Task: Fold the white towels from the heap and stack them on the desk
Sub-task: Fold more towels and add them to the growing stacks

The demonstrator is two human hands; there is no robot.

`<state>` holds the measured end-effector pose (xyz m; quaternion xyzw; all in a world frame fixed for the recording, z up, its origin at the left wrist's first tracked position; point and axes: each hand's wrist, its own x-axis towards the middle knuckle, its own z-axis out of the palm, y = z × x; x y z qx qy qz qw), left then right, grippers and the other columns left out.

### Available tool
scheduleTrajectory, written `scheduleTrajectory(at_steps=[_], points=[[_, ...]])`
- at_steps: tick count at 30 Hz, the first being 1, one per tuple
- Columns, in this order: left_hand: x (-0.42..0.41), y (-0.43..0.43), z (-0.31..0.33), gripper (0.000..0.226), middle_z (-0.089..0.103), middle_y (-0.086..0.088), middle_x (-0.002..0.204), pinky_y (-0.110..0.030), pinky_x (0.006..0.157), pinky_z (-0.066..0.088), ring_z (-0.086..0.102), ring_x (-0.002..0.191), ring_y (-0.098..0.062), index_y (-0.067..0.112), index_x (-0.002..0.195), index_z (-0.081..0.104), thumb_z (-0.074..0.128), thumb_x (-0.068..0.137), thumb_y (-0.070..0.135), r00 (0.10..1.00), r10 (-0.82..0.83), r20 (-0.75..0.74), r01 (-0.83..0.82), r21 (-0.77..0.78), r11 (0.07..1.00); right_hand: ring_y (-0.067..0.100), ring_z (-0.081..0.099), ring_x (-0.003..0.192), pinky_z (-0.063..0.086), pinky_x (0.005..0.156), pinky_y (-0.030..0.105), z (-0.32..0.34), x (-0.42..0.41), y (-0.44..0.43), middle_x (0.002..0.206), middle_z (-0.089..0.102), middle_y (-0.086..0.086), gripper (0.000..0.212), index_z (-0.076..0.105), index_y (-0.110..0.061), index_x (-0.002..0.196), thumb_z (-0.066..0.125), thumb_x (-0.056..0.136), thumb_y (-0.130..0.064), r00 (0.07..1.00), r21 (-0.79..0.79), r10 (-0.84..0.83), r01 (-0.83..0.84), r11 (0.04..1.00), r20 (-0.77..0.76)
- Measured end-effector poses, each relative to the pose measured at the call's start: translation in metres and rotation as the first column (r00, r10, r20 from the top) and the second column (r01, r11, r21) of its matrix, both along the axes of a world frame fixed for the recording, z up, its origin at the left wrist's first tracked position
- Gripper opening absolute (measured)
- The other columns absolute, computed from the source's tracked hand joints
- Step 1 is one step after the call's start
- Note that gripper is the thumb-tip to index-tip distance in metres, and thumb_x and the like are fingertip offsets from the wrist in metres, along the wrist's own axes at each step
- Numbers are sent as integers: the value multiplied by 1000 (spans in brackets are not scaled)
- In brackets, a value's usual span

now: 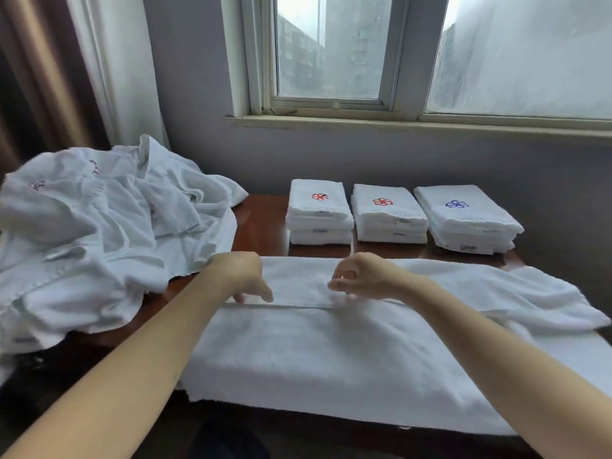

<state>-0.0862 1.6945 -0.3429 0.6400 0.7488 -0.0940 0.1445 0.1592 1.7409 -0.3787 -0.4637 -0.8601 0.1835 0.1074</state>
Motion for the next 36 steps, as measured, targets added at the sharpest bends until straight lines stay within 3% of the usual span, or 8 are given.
scheduleTrajectory(at_steps=[3, 6, 10, 15, 20, 27, 31, 36], points=[[9, 7, -6, 32, 74, 9, 85, -27, 77, 37, 69, 78, -9, 22, 90, 72, 66, 78, 51, 997, -26, -69, 40, 208, 977, 11, 64, 86, 44, 64, 25, -7, -3, 1, 85, 65, -17, 15, 72, -31, 96, 58, 94, -33, 998, 246, -62, 65, 967, -17], [20, 12, -29, 39, 61, 3, 129, -34, 92, 46, 57, 118, -20, 28, 123, 64, 57, 89, 45, 995, -92, 44, 72, 336, 939, 19, 60, 107, 49, 82, 31, -16, -4, 5, 115, 65, -6, 25, 67, -28, 114, 51, 95, -29, 993, 249, -114, 101, 963, 41], [33, 17, -83, 59, 13, -2, 164, -51, 119, 9, 8, 151, -21, 30, 153, 25, 30, 100, 55, 987, -159, 30, 142, 308, 941, 27, 43, 127, 36, 103, 40, -44, -9, 6, 129, 50, 3, 33, 54, -22, 124, 42, 98, -37, 971, 163, -72, 35, 986, 230], [22, 39, -110, 69, -4, 7, 165, -56, 116, -10, -9, 151, -16, 40, 155, 8, 13, 93, 69, 991, -133, 28, 116, 335, 935, 23, 12, 147, 9, 116, 46, -66, -17, 12, 161, 19, 1, 51, 24, -34, 151, 25, 102, -46, 955, 193, -147, 99, 976, 256], [-2, 58, -110, 67, -2, 9, 165, -54, 118, -6, -6, 151, -12, 43, 154, 9, 14, 93, 69, 990, -140, 9, 127, 366, 922, 27, 18, 145, 11, 114, 47, -68, -42, 21, 157, 27, 3, 49, 32, -32, 147, 29, 100, -44, 968, 228, -180, 138, 964, 174], [-1, 58, -97, 59, 7, 5, 165, -52, 119, -4, 0, 152, -15, 35, 154, 21, 27, 100, 56, 989, -134, 66, 104, 342, 934, 12, 46, 129, 34, 106, 26, -49, -9, 10, 137, 57, -7, 42, 57, -24, 134, 59, 92, -21, 927, 64, -65, 95, 993, -371], [53, 46, -83, 50, 38, 7, 153, -35, 118, 16, 27, 143, -13, 28, 143, 45, 52, 97, 47, 874, -403, 270, 200, 558, 806, 6, 46, 122, 36, 98, 20, -35, 54, -1, 131, 57, -13, 59, 57, -29, 130, 63, 72, -32, 957, 158, -109, 155, 975, -268], [118, 37, -82, 67, 24, 10, 160, -27, 115, 27, 26, 144, -9, 32, 151, 32, 61, 91, 34, 759, -611, 225, 442, 511, 737, 8, 49, 112, 46, 85, 29, -34, 119, -13, 122, 51, -15, 44, 57, -31, 114, 63, 72, -20, 964, 132, -267, 266, 955, -5]])
